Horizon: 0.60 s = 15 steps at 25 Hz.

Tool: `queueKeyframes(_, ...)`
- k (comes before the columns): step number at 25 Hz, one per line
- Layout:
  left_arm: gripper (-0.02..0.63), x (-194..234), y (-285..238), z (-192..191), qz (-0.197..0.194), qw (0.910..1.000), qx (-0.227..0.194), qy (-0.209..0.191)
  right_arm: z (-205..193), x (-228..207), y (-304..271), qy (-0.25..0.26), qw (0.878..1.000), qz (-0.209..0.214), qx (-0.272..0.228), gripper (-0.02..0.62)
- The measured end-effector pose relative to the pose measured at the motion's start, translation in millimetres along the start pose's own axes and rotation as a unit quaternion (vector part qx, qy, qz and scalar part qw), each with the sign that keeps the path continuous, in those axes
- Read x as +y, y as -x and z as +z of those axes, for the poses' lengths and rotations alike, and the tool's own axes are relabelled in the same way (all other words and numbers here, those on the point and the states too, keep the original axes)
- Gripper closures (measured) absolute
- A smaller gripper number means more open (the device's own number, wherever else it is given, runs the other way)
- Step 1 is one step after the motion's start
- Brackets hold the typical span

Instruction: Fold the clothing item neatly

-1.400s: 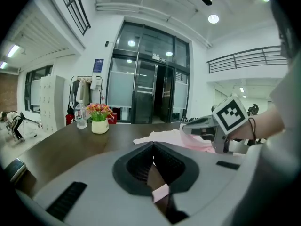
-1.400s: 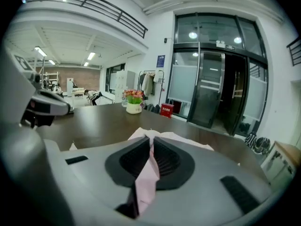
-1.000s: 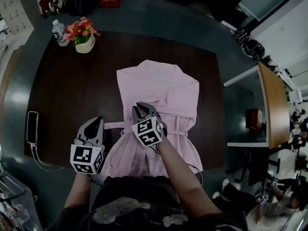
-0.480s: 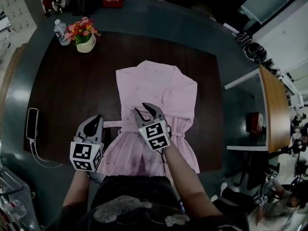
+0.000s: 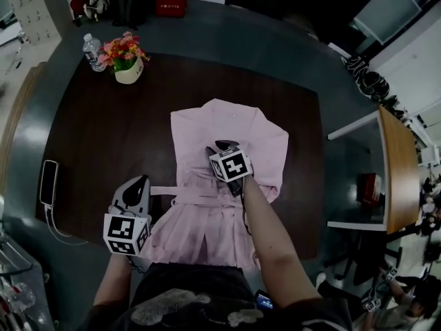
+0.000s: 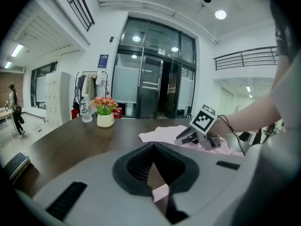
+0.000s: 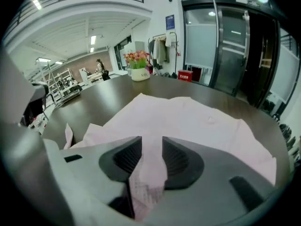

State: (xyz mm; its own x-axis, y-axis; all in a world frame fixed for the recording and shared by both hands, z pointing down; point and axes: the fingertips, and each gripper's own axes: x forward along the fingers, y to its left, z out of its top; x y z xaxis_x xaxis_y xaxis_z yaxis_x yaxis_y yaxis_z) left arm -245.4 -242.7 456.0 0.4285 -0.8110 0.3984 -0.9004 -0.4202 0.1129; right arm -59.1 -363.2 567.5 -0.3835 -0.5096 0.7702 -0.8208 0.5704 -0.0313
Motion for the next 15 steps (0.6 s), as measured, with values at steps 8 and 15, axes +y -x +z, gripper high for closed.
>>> queueKeyframes(8,0.595,19,-11,-1,0.008,0.9999,0.009,0.004,26,11,-5,0.026,0.999,-0.019,-0.025,0.589)
queueKeyframes(15,0.595,15,-15,-5,-0.003,0.9999,0.014,0.007,74,53,-8,0.166,0.981,0.001,-0.097,0.589)
